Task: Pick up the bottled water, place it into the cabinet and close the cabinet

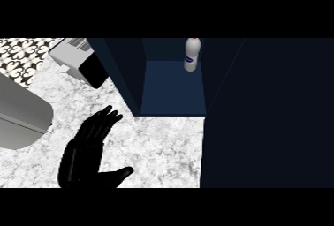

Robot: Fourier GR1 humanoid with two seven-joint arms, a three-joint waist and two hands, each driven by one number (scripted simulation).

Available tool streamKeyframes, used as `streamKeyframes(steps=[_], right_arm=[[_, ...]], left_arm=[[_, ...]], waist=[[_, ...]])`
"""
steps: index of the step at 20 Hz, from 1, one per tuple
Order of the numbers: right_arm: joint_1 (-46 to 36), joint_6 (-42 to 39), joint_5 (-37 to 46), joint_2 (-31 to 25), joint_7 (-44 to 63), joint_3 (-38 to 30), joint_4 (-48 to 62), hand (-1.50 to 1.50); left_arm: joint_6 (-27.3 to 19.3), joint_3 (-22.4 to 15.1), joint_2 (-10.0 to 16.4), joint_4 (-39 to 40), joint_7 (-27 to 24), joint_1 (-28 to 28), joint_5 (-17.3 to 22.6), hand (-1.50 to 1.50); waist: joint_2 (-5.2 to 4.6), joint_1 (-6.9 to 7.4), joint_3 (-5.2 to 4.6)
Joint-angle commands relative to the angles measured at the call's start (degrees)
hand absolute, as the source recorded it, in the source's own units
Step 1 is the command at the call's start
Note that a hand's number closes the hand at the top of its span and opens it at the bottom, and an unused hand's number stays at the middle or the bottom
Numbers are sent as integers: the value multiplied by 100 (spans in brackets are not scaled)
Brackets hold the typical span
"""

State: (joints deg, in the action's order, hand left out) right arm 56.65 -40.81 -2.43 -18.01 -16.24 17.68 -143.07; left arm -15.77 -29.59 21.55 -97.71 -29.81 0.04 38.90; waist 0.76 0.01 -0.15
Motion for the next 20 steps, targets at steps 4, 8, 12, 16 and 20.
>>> streamKeyframes(steps=[4,8,12,16,20], right_arm=[[68,-347,1085,-413,581,1083,-1152,150],[-444,-245,1184,-373,1015,1612,-1224,150],[-779,-279,1232,-544,1133,1820,-1158,150],[-717,98,958,-350,1377,2349,-931,150],[-645,436,545,-42,1218,2807,-562,150]], left_arm=[[415,555,542,-738,-83,940,583,-150],[770,668,745,-802,-214,1328,718,-150],[969,1000,1045,-1003,-159,1556,968,-150],[1132,1192,1245,-1137,-192,1759,1051,-150],[1534,1426,1473,-1061,-301,1990,1188,-150]], waist=[[48,38,-23],[20,178,-47],[68,245,-64],[-6,336,-71],[-60,463,-71]])
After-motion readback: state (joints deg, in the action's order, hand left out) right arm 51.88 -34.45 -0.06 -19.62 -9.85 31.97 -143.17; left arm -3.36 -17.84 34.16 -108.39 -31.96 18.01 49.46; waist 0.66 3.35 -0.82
